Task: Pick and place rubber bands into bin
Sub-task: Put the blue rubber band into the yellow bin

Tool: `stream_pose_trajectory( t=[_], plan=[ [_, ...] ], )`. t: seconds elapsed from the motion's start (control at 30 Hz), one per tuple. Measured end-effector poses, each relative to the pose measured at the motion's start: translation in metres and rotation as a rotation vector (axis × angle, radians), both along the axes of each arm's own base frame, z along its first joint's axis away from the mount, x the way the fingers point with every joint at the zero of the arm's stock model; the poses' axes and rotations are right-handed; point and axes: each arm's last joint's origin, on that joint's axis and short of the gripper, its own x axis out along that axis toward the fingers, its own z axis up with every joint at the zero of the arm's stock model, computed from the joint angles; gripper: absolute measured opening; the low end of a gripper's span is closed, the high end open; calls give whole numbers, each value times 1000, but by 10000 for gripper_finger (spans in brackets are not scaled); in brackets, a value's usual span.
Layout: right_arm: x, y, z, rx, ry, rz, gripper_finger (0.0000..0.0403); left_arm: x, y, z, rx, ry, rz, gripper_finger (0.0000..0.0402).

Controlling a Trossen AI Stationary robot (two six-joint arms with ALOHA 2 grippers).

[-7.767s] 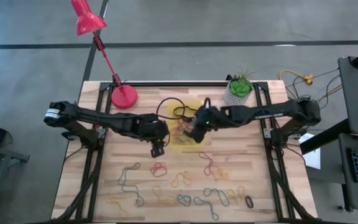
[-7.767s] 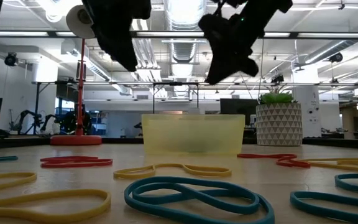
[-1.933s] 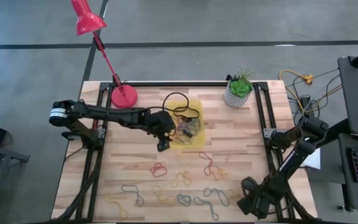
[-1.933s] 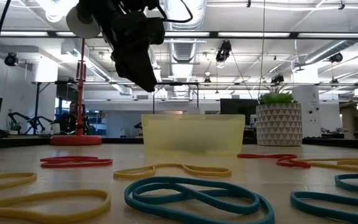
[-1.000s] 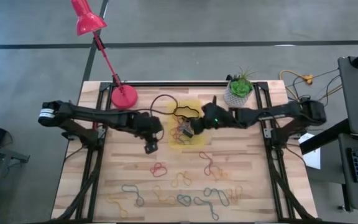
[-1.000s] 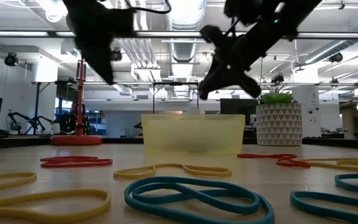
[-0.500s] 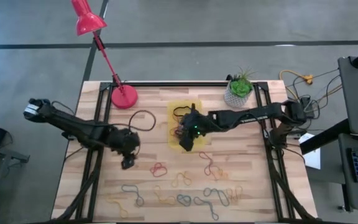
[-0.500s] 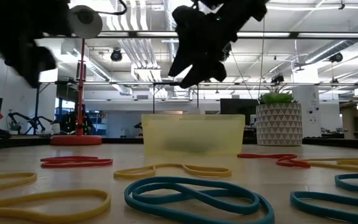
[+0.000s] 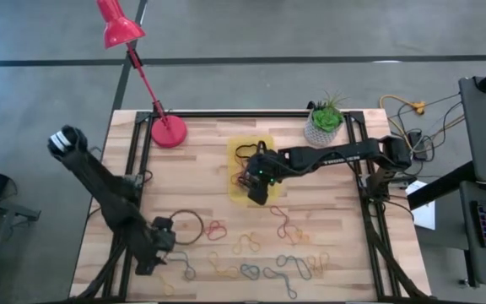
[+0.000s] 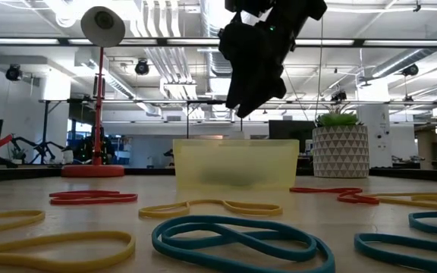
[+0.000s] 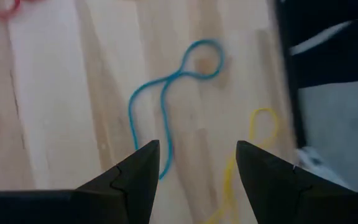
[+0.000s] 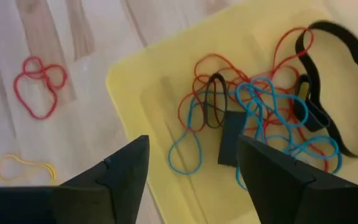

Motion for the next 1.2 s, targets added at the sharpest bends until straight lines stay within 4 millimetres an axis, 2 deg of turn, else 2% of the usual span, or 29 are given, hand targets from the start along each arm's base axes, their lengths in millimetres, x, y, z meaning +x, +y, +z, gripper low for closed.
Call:
stream_pose_trajectory(
  t=[0.2, 0.43, 0.57, 0.93, 1.07, 1.2],
  plan=[
    [-1, 0, -2, -3, 3, -5, 221, 5, -11, -35, 150, 107, 111, 196],
    [-1, 0, -3, -3, 4, -6, 219, 11, -13, -52, 245, 96, 150, 191],
    [-1, 0, -3, -3, 4, -5, 219, 12, -15, -59, 268, 110, 144, 159],
    [-5, 0, -12, -2, 35, -6, 219, 14, -16, -83, 330, 183, 143, 15],
    [-7, 0, -16, 18, 47, -42, 219, 18, -14, -87, 329, 211, 177, 4],
    [-7, 0, -17, 36, 46, -71, 219, 21, -7, -80, 329, 196, 155, 1]
  ],
)
